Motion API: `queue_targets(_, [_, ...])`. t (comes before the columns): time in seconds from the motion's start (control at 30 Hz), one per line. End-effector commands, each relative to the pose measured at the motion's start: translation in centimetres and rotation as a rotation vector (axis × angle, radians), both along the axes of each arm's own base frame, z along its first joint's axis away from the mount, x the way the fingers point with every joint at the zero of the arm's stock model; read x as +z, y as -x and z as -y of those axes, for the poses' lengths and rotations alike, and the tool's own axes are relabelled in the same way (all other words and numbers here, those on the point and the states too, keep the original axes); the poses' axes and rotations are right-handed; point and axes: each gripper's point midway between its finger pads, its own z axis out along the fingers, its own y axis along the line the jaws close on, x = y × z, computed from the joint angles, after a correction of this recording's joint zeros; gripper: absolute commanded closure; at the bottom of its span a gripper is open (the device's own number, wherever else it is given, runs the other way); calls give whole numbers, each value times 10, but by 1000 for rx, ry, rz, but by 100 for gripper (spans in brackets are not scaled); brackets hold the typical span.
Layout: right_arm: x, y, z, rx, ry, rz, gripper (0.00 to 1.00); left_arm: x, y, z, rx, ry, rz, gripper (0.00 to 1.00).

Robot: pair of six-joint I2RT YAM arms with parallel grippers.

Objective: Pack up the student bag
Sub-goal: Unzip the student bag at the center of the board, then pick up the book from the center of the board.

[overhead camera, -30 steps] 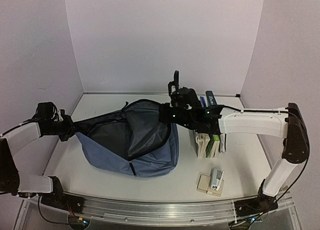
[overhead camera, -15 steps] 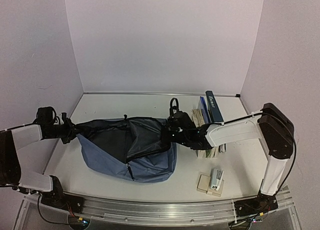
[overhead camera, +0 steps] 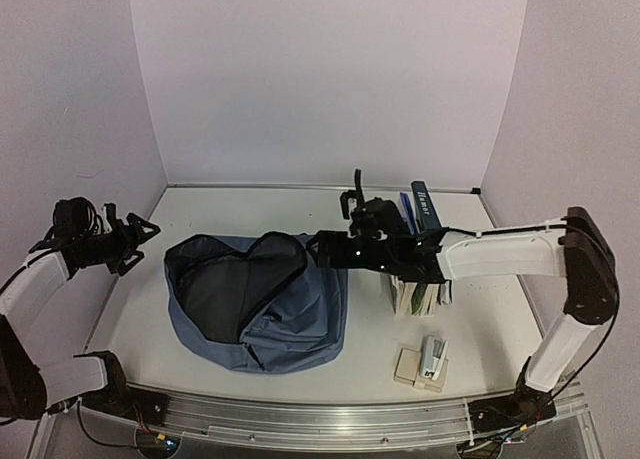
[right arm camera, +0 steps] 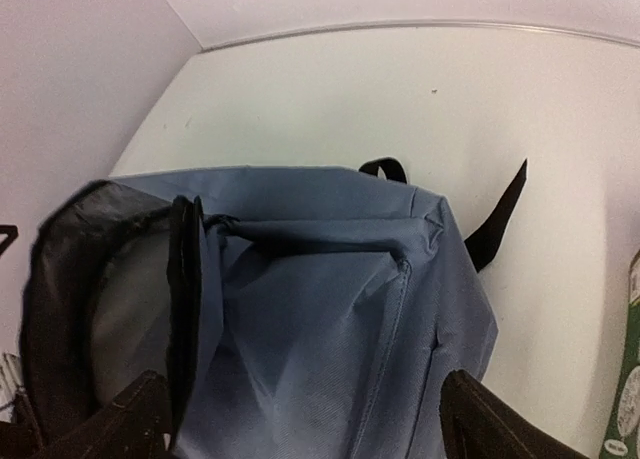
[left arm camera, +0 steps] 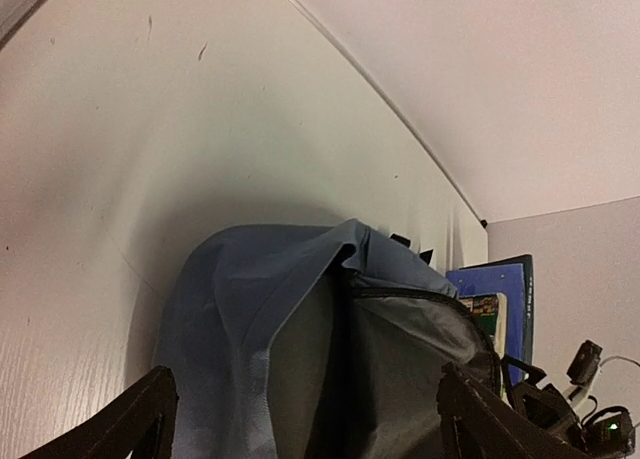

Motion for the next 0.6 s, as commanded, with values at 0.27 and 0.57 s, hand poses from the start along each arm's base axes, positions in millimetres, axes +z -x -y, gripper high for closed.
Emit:
queue_targets(0.27, [99, -9, 146, -276, 271, 118, 2, 58, 8, 35, -128, -66, 113, 8])
queue_targets(0.57, [75, -48, 246, -401, 385, 12, 2, 53, 8, 75, -250, 17, 122, 10])
